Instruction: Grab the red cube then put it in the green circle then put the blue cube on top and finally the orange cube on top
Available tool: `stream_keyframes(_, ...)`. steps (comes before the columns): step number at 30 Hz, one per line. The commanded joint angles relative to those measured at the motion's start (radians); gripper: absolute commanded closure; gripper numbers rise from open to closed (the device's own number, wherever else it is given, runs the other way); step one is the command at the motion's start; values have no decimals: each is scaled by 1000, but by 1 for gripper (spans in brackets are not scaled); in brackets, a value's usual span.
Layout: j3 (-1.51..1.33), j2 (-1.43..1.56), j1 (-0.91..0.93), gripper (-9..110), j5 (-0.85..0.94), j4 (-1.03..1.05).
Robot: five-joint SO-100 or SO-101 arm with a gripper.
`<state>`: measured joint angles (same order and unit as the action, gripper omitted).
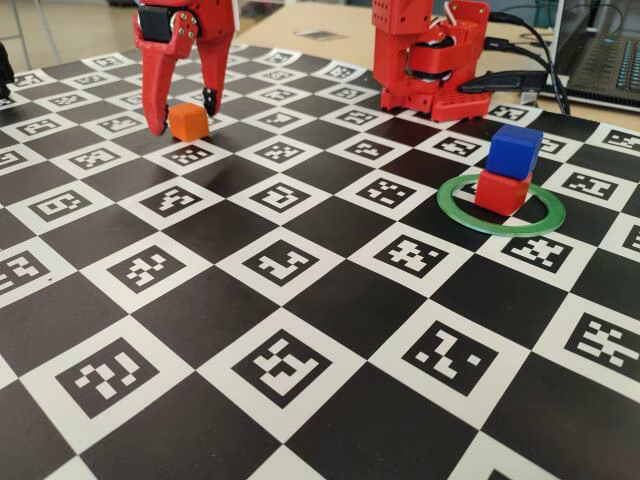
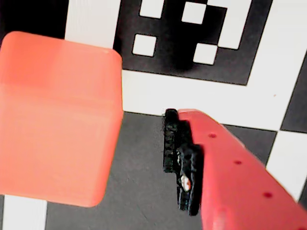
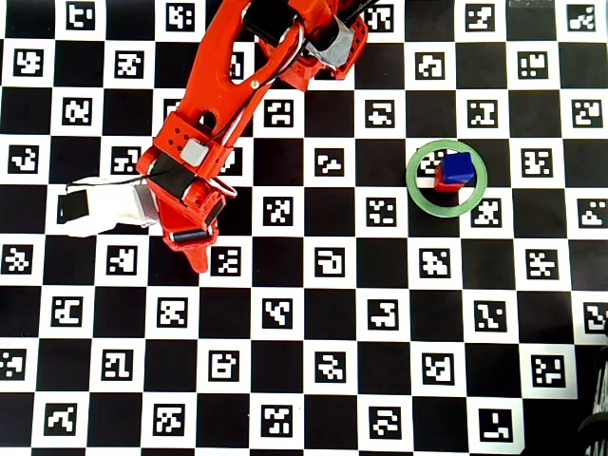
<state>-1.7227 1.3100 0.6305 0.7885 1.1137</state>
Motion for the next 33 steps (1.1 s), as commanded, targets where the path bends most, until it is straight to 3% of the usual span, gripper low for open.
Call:
stream_keyframes(1, 6, 18, 3, 61, -15, -18)
stream_keyframes(33, 74, -23, -21, 61, -222, -21)
